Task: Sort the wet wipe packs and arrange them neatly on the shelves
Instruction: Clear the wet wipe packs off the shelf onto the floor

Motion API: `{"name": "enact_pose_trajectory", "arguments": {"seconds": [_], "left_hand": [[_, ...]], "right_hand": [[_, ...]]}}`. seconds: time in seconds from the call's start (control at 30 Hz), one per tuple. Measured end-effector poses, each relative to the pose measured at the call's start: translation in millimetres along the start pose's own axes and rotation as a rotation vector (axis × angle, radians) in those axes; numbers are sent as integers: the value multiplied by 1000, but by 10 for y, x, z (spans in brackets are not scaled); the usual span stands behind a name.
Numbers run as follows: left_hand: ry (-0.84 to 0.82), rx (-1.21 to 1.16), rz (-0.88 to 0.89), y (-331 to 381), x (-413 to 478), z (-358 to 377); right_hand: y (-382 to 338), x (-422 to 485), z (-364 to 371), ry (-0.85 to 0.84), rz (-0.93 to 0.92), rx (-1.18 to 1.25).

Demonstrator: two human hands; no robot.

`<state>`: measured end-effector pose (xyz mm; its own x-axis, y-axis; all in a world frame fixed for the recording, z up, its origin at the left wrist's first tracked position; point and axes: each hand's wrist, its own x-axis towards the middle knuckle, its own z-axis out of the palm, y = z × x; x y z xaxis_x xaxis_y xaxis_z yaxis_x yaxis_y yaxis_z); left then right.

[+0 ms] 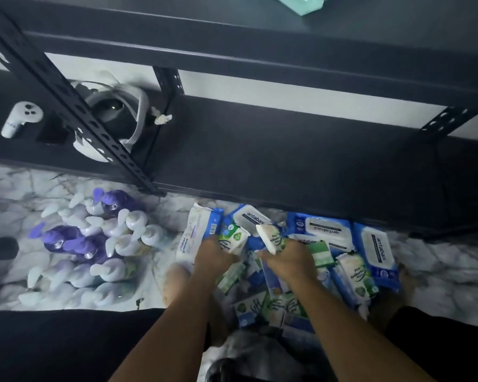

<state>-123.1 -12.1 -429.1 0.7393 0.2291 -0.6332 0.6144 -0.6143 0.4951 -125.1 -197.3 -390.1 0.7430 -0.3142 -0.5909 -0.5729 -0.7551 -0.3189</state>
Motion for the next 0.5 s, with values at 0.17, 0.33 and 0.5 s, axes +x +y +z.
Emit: {"name": "enact_pose_trajectory", "arguments": {"seconds": [0.17, 0.33, 0.5], "left_hand": [[77, 22, -19, -170, 181, 59], [75, 41, 37, -306, 170, 131], [37, 285, 52, -296, 100, 112]], "right_hand": [[87, 133, 43, 174, -63, -207], [221, 172, 75, 137, -90, -368], [333, 61, 86, 140, -128, -433]]}}
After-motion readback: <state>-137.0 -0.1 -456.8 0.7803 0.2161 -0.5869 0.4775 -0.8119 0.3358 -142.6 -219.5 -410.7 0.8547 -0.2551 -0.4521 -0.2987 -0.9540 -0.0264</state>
